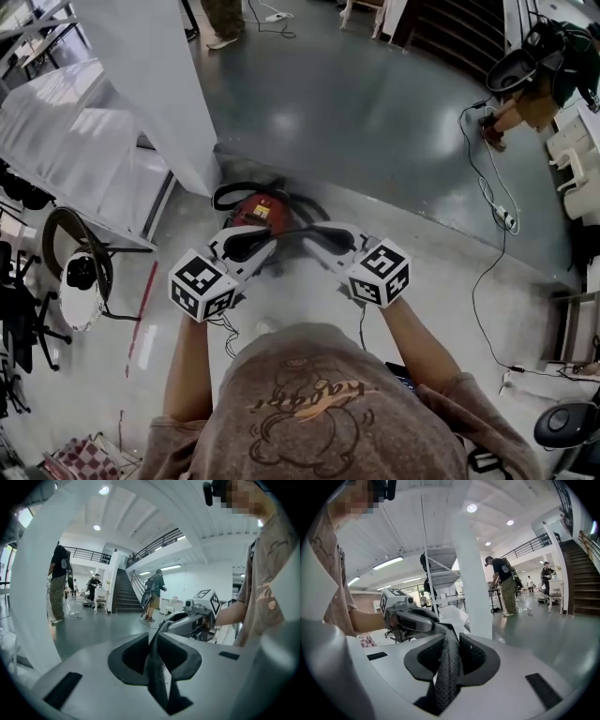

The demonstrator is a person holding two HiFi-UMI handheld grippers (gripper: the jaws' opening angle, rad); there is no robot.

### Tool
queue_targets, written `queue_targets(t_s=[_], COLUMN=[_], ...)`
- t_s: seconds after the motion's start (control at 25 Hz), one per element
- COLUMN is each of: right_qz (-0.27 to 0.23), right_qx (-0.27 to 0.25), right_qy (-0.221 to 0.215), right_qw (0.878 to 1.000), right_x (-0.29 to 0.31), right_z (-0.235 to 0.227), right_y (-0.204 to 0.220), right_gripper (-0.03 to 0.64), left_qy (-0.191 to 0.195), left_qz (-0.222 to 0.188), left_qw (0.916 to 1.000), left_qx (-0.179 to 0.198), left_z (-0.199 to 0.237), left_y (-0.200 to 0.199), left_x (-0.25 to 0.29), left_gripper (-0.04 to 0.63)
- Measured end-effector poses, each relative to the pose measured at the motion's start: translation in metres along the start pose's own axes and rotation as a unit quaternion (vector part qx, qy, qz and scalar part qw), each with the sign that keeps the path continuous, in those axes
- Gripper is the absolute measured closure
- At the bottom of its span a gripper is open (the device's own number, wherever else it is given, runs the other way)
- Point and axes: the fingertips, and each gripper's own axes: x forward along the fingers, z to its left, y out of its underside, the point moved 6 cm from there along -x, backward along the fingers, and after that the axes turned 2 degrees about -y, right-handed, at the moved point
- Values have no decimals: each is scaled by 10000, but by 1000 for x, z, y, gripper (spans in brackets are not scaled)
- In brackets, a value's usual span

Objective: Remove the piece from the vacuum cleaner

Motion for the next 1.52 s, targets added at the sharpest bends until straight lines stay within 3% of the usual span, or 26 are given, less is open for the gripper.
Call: queue_targets(t_s=[0.44,1.52], right_qz=[162,55], right_qx=[38,107], right_qy=[47,10], right_qw=[9999,9999], right_x=[12,18], right_z=[0,25], right_y=[45,48], right_gripper=[549,557], left_qy=[-131,-375], left_qz=[136,205], left_qw=[9991,9982], left_qx=[-391,-429], left_z=[-1,-9], left_y=[47,49], left_x=[8,-17], left_gripper=[537,535])
